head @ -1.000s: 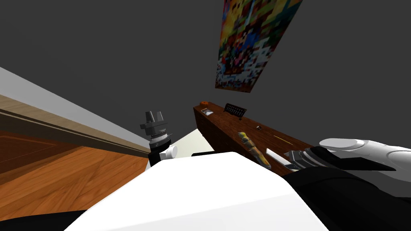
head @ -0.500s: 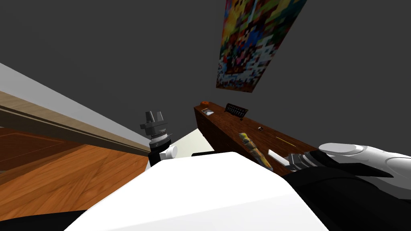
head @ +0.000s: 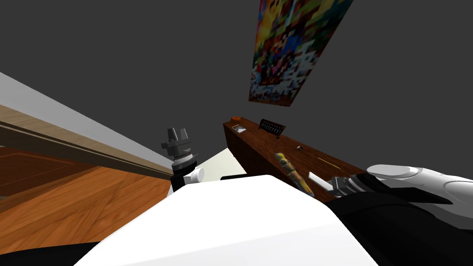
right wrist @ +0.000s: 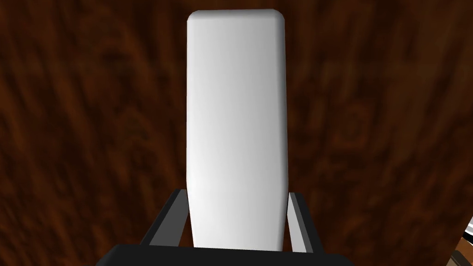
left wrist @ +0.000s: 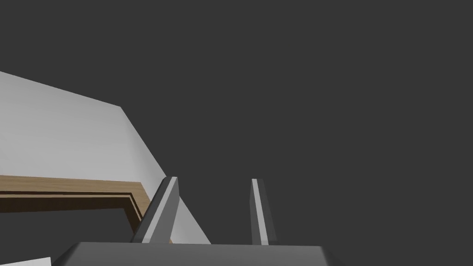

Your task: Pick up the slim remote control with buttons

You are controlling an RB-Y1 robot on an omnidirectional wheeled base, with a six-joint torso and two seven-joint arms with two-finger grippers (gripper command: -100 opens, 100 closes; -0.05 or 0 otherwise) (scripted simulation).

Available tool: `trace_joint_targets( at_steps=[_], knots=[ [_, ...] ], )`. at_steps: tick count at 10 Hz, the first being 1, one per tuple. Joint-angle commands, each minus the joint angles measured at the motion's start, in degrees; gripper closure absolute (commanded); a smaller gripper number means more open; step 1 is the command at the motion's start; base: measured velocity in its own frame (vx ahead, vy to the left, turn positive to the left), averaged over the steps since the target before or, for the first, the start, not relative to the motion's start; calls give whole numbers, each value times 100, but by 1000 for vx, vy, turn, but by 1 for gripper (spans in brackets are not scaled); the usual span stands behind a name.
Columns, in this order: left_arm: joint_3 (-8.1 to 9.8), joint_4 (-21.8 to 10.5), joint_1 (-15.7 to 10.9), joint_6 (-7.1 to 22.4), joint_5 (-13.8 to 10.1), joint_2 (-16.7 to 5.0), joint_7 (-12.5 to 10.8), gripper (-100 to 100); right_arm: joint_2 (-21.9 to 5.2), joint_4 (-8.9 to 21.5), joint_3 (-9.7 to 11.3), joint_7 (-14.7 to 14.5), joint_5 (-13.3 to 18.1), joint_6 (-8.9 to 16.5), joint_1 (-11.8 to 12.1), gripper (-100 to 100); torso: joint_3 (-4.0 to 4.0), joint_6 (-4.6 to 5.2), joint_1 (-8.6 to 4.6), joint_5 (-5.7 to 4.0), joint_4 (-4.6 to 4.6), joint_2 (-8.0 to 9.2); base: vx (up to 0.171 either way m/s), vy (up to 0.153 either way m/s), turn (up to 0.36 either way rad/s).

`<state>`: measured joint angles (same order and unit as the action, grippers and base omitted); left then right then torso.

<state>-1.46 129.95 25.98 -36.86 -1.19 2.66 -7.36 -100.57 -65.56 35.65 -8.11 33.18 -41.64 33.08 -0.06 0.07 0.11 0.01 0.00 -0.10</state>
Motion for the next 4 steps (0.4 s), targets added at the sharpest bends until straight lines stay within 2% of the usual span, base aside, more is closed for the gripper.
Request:
trace_joint_targets(
  at_steps=[1, 2, 3, 4],
  knots=[
    [0, 0, 0, 0, 0, 0, 0, 0, -199, -35, -31, 14, -77, -113, 5, 100, 0, 0, 0, 0, 0, 0, -5, 7, -85],
    [0, 0, 0, 0, 0, 0, 0, 0, -283, -63, -41, 34, -98, -158, 0, 100, 1, 4, 5, 6, 0, 2, -8, 10, -74],
    [0, 0, 0, 0, 0, 0, 0, 0, -213, -41, -33, 12, -79, -111, 4, 100, 2, 3, 8, 5, 1, 3, -3, 4, -10],
    [0, 0, 0, 0, 0, 0, 0, 0, -223, -39, -34, 17, -80, -127, 2, 0, 1, 2, 5, 2, 1, 3, 0, 0, 0]
  ],
)
